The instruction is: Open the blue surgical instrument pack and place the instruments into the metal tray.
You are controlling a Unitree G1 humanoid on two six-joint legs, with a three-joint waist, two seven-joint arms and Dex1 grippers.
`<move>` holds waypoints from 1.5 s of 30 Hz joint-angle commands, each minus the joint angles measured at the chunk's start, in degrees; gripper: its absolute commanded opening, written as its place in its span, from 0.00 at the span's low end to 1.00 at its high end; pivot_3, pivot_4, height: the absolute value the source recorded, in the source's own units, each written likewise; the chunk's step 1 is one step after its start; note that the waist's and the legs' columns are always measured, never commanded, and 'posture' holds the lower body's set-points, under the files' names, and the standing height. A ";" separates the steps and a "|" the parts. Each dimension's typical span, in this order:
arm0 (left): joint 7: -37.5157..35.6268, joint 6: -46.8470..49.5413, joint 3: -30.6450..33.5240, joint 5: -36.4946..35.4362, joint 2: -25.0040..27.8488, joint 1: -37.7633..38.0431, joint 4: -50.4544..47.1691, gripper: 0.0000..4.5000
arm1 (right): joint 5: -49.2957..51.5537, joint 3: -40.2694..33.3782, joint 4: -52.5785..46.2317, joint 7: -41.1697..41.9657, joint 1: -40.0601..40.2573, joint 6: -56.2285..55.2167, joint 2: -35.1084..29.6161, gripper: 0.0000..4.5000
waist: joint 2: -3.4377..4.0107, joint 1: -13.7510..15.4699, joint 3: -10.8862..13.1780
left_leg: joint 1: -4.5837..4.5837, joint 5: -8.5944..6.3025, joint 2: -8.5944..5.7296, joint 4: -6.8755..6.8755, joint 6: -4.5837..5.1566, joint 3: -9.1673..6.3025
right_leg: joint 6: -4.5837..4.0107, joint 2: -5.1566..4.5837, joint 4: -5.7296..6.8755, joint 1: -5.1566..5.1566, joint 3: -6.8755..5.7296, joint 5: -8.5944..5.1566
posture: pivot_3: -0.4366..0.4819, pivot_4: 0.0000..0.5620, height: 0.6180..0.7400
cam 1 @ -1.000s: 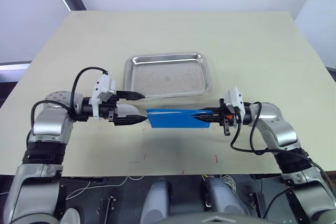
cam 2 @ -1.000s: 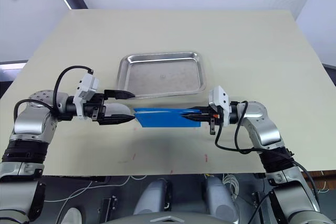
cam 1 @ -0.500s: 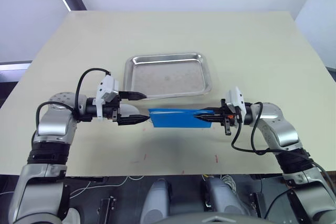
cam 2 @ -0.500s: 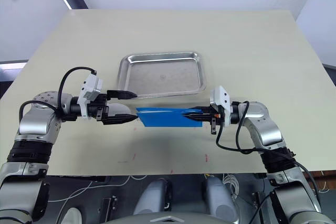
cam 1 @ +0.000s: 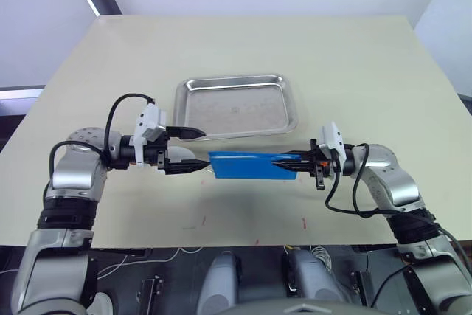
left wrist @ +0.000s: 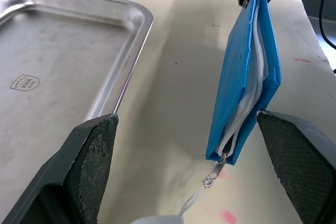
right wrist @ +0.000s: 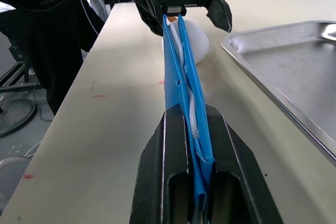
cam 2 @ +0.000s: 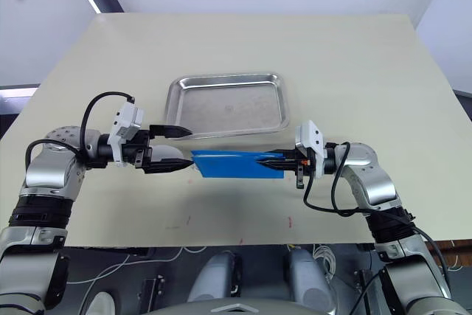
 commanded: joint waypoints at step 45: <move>0.05 11.62 1.41 -7.12 -2.59 2.41 -7.84 0.01 | 3.45 -0.31 -5.51 0.20 0.75 8.13 -1.87 0.00 | -0.01 0.01 0.00 | -0.01 0.00 0.00 0.02 0.00 -0.02 | 0.00 0.00 0.00 0.01 0.00 0.00 | 0.48 0.27 1.00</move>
